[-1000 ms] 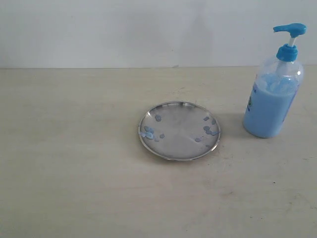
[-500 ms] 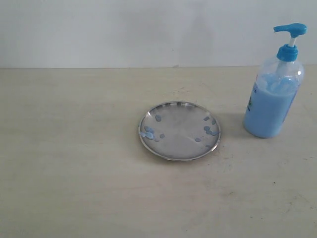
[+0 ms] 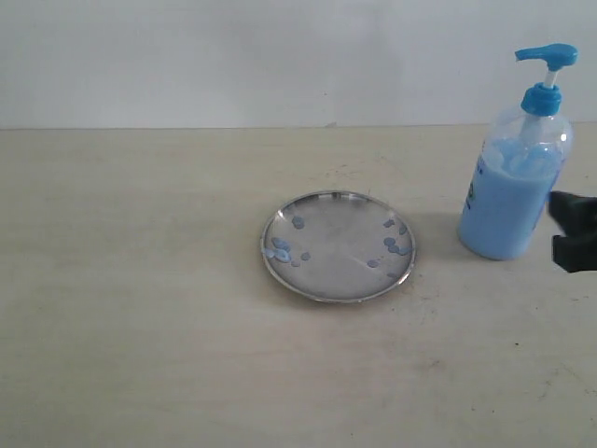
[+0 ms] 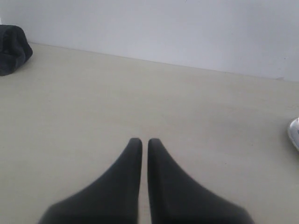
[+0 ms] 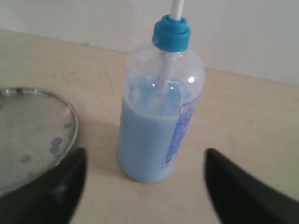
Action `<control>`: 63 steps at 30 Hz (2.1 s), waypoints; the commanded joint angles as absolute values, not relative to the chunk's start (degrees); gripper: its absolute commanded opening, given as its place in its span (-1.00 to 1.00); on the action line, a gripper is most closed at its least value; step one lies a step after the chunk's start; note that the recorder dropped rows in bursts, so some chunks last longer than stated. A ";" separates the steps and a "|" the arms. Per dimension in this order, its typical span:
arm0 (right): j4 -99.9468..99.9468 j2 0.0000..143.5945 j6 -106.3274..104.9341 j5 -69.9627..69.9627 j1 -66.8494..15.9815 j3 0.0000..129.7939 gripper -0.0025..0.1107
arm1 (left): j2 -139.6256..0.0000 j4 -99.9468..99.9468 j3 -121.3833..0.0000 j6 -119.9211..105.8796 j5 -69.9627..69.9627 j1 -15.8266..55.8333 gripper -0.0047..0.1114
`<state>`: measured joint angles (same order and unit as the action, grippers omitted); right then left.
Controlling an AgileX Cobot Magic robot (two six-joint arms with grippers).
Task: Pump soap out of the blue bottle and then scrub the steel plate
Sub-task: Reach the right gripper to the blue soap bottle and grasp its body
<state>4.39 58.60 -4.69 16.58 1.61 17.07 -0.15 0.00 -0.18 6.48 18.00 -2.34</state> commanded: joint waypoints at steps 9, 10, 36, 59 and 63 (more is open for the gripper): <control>6.44 88.92 -7.25 55.73 1.53 18.22 0.88 | 0.00 0.00 0.00 6.41 18.04 -2.03 -0.84; 6.30 91.16 -8.33 56.70 1.53 19.06 0.88 | 0.00 0.00 0.00 6.41 18.04 -2.03 -0.84; -5.53 113.97 -18.10 61.40 1.53 39.84 0.88 | 0.00 0.00 0.00 6.41 18.04 -2.03 -0.84; -6.98 122.94 -17.97 61.44 1.53 46.92 0.68 | 0.00 0.00 0.00 6.41 18.04 -2.03 -0.84; -7.31 122.94 -17.97 61.44 1.53 46.92 0.02 | 0.00 0.00 0.00 6.41 18.04 -2.03 -0.84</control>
